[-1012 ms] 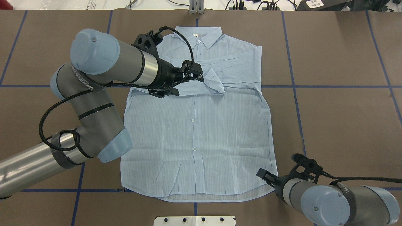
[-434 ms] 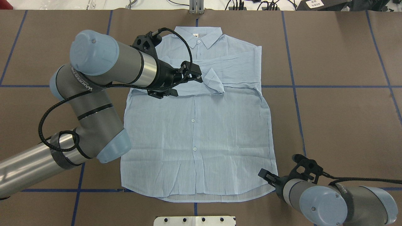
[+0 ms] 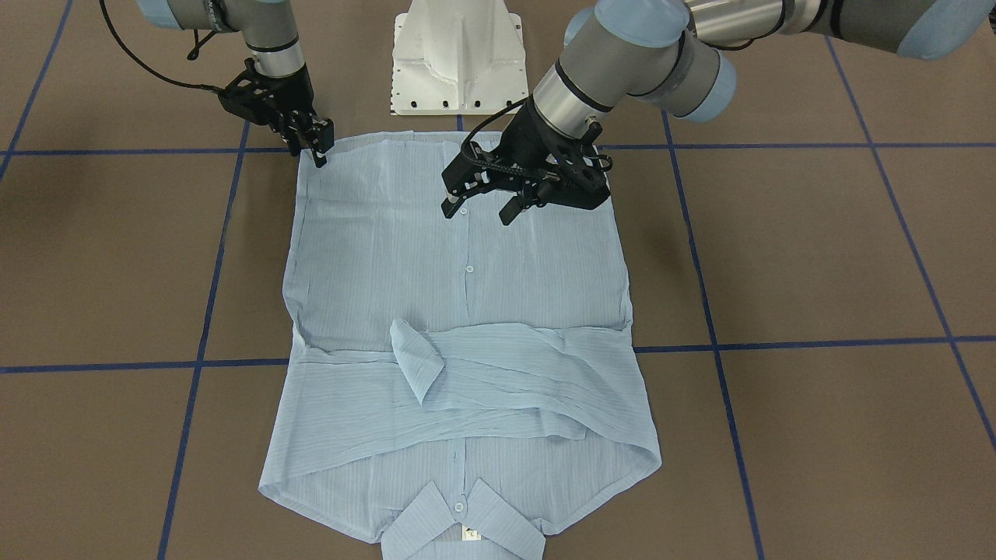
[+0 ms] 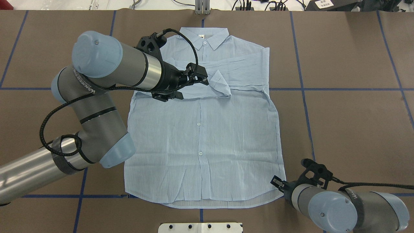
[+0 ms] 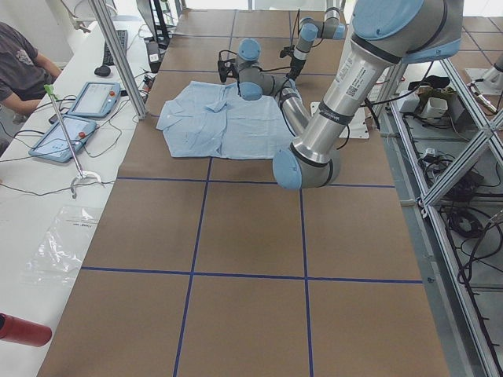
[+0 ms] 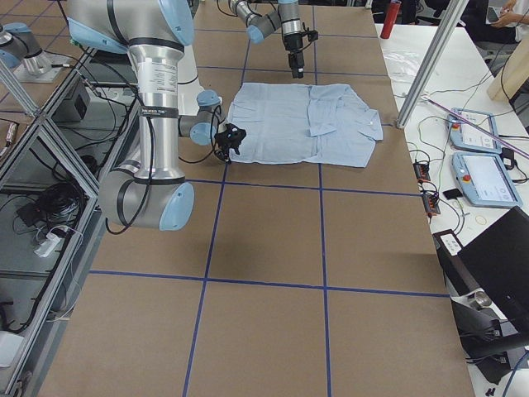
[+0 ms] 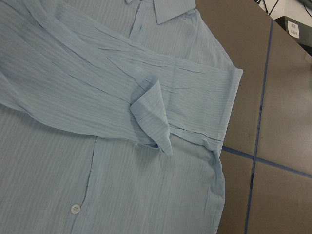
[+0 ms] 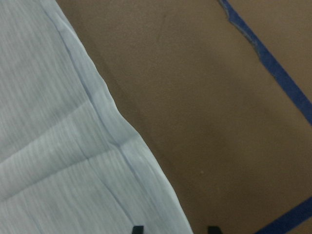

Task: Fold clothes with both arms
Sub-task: 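Release the sleeve with the left gripper and move it toward the hem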

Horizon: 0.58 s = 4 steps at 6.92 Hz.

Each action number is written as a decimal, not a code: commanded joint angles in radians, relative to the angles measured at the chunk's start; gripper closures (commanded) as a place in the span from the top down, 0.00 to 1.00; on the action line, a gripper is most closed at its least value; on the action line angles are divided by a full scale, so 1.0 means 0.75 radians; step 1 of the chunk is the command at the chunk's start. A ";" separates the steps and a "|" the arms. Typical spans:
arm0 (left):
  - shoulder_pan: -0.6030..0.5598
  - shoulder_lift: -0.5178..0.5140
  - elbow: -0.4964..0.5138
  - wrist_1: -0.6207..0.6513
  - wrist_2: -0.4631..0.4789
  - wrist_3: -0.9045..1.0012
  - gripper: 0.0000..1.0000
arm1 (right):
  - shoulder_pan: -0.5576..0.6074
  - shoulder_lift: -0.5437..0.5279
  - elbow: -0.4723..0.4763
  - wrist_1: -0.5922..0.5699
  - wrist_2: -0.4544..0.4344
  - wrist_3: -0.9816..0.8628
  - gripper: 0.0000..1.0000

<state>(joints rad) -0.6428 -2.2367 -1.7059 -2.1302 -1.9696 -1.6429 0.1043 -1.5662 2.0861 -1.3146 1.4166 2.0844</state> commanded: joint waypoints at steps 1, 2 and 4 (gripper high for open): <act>0.000 0.000 0.000 -0.001 0.000 0.000 0.99 | 0.002 -0.014 0.000 0.000 0.003 -0.002 0.00; 0.004 0.002 0.002 0.001 0.002 -0.002 0.99 | 0.012 -0.022 0.045 0.000 0.015 -0.002 0.00; 0.061 0.177 -0.073 0.024 0.105 -0.014 0.99 | 0.018 -0.067 0.149 0.000 0.019 -0.002 0.00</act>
<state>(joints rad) -0.6283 -2.1791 -1.7218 -2.1251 -1.9473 -1.6479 0.1151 -1.6029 2.1625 -1.3146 1.4292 2.0832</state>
